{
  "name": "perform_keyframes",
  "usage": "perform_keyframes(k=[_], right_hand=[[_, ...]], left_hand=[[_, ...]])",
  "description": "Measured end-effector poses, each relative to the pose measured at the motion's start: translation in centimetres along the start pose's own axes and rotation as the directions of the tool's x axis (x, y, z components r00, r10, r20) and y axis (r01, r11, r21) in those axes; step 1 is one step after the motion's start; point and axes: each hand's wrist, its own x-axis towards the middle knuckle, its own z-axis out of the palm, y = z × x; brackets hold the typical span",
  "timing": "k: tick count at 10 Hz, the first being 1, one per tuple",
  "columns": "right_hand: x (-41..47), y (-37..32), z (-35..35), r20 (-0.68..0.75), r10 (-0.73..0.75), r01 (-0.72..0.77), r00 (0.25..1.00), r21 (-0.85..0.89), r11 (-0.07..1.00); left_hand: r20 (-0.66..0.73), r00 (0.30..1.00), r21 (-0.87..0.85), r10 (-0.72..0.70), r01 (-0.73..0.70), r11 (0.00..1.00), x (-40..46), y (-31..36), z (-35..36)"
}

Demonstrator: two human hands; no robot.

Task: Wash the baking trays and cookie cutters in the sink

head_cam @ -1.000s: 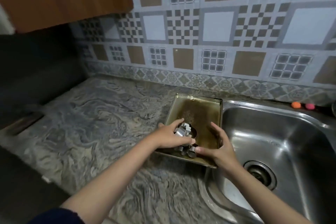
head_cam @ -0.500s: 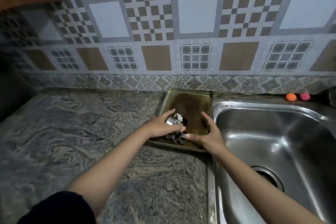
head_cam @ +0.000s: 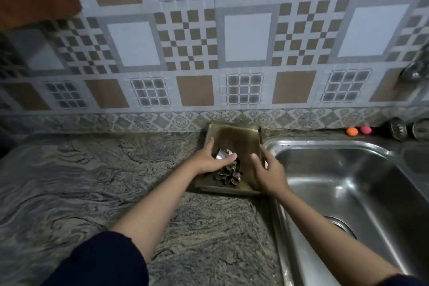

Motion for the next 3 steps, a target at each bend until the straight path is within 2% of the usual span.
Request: perform_keyframes(k=[1, 2, 3], right_hand=[[-0.9, -3.6, -1.9, -0.184, -0.069, 0.085, 0.981, 0.082, 0.993], [-2.6, -9.7, -6.2, -0.421, -0.258, 0.365, 0.870, 0.195, 0.910], [-8.5, -17.8, -13.4, -0.702, -0.526, 0.753, 0.480, 0.021, 0.658]], left_hand=[[-0.116, 0.993, -0.139, 0.010, -0.027, 0.990, -0.8, -0.2, 0.6], [-0.312, 0.948, -0.230, 0.067, -0.143, 0.963, -3.5, 0.2, 0.5], [-0.425, 0.877, -0.229, 0.226, -0.346, 0.910, -9.7, -1.9, 3.1]])
